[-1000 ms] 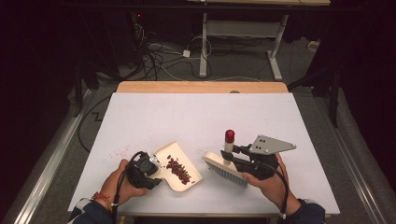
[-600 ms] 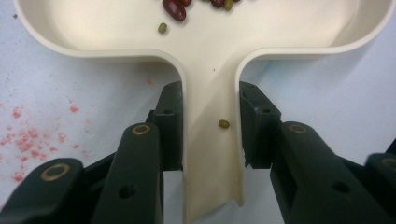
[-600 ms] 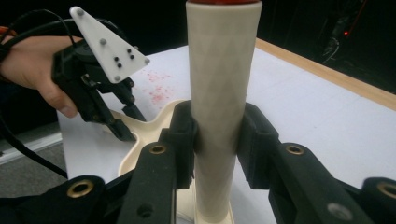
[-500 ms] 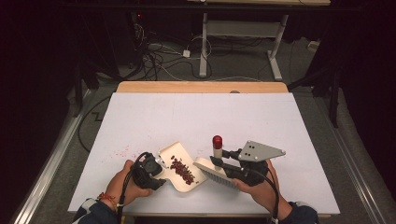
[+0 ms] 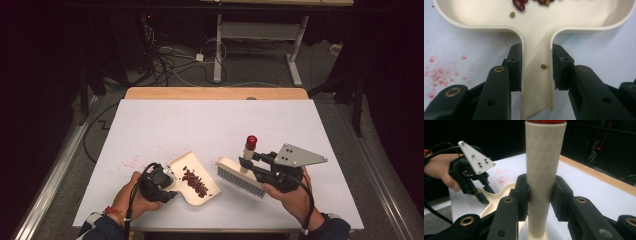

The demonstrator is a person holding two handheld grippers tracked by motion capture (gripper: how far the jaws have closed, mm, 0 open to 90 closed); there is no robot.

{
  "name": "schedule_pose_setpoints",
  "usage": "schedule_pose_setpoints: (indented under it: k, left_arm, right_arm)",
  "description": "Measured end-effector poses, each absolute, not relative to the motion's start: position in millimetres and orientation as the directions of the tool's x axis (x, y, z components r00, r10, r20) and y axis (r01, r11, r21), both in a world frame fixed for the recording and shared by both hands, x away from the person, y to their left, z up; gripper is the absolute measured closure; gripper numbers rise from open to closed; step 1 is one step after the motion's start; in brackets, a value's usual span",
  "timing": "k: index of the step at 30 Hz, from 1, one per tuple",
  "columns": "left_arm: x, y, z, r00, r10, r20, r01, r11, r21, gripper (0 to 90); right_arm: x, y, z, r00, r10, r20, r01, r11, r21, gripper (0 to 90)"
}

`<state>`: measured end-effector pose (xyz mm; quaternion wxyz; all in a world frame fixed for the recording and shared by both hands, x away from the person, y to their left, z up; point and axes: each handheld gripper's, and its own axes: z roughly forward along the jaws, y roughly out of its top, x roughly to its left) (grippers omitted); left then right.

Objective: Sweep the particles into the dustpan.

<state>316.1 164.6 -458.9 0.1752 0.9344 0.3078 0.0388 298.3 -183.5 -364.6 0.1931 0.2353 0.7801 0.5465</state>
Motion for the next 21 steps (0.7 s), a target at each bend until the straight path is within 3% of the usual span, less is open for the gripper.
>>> schedule_pose_setpoints:
  k: [14,21]
  left_arm:
    - [319,174,-462,0.785,0.618,-0.03,0.582,-0.72,0.378,63.5]
    - [325,186,-465,0.744,0.667,-0.035,0.622,-0.672,0.403,63.5]
  right_arm:
    - [319,-288,-333,-0.67,0.742,-0.024,0.237,0.244,0.94,70.3]
    - [318,-294,-337,-0.722,0.692,0.004,0.271,0.277,0.922,70.3]
